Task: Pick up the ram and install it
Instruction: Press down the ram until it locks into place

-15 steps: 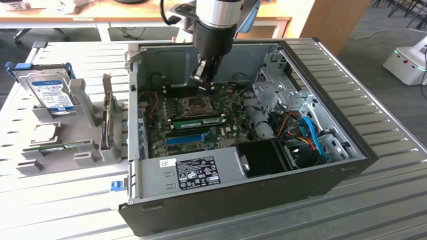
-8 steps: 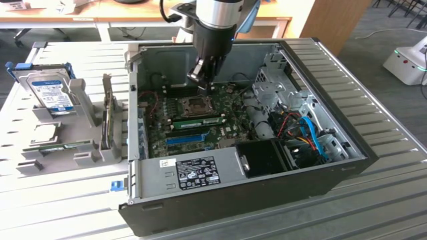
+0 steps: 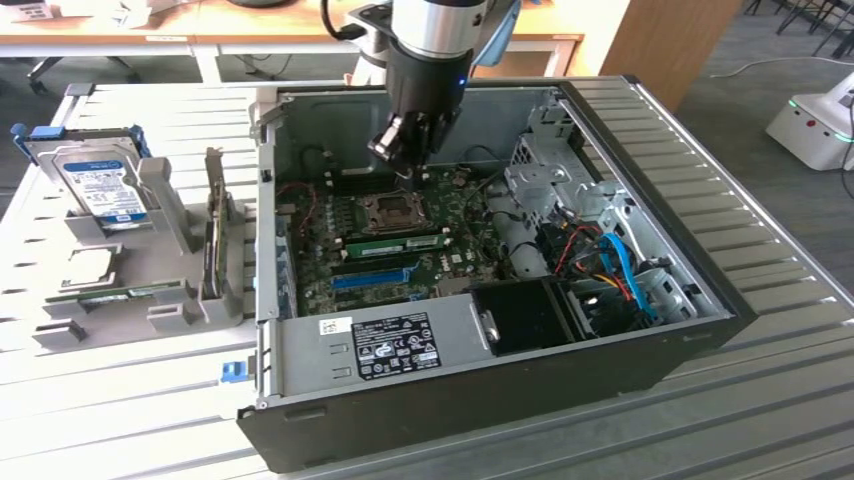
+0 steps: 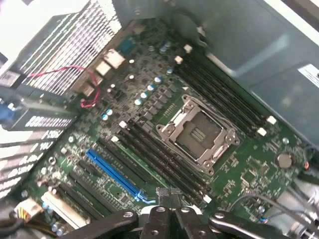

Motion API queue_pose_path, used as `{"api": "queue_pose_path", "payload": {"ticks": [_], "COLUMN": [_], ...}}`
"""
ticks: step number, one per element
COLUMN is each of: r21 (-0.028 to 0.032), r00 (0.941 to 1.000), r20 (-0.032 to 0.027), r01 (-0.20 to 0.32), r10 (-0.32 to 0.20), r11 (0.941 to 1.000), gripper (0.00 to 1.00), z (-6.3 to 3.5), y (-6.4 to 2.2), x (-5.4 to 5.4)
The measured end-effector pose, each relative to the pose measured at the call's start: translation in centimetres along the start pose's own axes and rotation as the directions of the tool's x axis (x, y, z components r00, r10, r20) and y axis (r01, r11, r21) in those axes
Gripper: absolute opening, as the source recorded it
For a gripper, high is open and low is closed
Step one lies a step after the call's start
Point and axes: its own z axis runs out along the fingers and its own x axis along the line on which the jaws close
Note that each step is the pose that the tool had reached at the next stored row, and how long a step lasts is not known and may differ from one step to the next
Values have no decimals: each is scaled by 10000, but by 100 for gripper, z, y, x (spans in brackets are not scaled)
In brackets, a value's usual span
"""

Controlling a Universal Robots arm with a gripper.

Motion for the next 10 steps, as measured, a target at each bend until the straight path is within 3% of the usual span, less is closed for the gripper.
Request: {"api": "queue_pose_path", "payload": {"ticks": [5, 10], "r21": [-10, -25], "r00": [9960, 9836], "r20": [44, 88], "r01": [-897, -1799], "r10": [897, 1799], "r11": [9960, 9837], "gripper": [10, 10], "z": [5, 9], "y": [0, -1], "x": [0, 0]}}
